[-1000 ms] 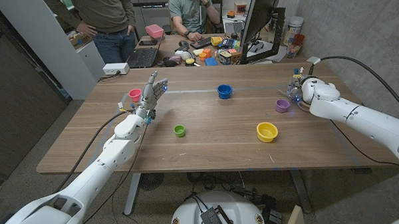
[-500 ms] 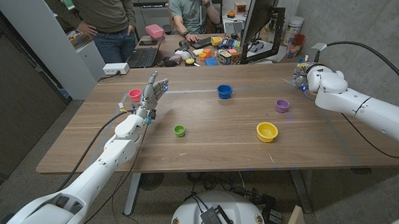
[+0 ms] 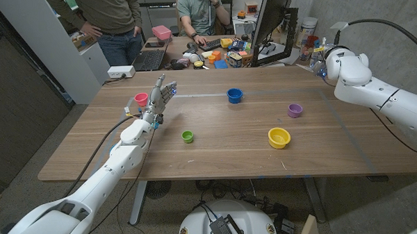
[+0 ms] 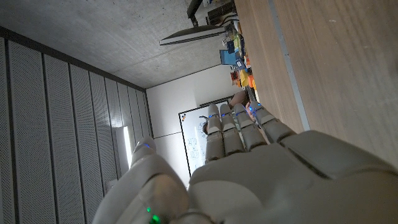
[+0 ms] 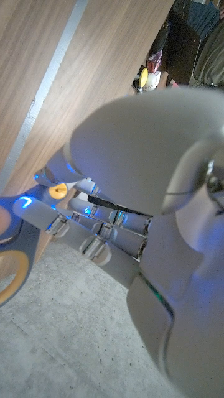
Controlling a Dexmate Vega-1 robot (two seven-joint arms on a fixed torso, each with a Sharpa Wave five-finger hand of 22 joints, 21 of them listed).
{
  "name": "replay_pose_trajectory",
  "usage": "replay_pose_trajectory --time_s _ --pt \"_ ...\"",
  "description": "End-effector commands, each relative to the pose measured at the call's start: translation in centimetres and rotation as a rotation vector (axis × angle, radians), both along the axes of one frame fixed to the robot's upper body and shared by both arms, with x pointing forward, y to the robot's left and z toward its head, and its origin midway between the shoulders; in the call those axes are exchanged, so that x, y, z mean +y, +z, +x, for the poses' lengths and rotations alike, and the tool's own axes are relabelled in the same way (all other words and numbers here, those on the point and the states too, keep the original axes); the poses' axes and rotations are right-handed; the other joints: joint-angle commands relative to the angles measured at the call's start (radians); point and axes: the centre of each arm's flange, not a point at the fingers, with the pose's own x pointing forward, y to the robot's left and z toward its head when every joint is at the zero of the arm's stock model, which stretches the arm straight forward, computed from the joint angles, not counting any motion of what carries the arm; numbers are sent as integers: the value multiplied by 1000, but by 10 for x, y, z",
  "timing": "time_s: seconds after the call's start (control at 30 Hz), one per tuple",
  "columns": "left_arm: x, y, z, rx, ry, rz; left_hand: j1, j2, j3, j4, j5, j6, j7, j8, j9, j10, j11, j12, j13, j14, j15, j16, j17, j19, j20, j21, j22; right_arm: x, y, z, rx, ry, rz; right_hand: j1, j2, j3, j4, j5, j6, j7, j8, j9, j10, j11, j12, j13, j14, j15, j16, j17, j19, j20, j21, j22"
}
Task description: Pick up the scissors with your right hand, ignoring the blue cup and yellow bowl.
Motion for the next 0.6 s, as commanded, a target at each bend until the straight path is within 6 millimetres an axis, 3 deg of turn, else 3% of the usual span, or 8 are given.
replay_pose_trajectory --time_s 0.03,0.37,0.6 --pt "0 0 2 -8 -18 -3 2 8 -7 0 4 7 0 4 5 3 -10 4 6 -2 1 6 4 8 7 2 6 12 46 -38 -75 -32 -49 100 111 12 3 -3 11 4 5 4 11 2 6 8 91 -145 7 9 -8 0 12 1" --pt "1 0 2 -15 -26 -7 3 9 -8 0 5 8 0 4 5 2 -1 4 6 -3 1 6 4 7 8 3 6 17 74 -66 -134 -62 -83 96 110 14 1 -9 17 6 5 7 26 -1 10 20 105 -145 10 20 -13 -2 25 2" --pt "3 1 0 -23 -26 -11 4 9 -9 0 5 8 -1 3 5 2 -7 4 6 -4 1 6 4 8 7 3 6 17 82 -76 -149 -73 -85 92 107 12 1 -12 19 7 6 11 30 -3 10 28 116 -144 16 29 -17 -2 32 2"
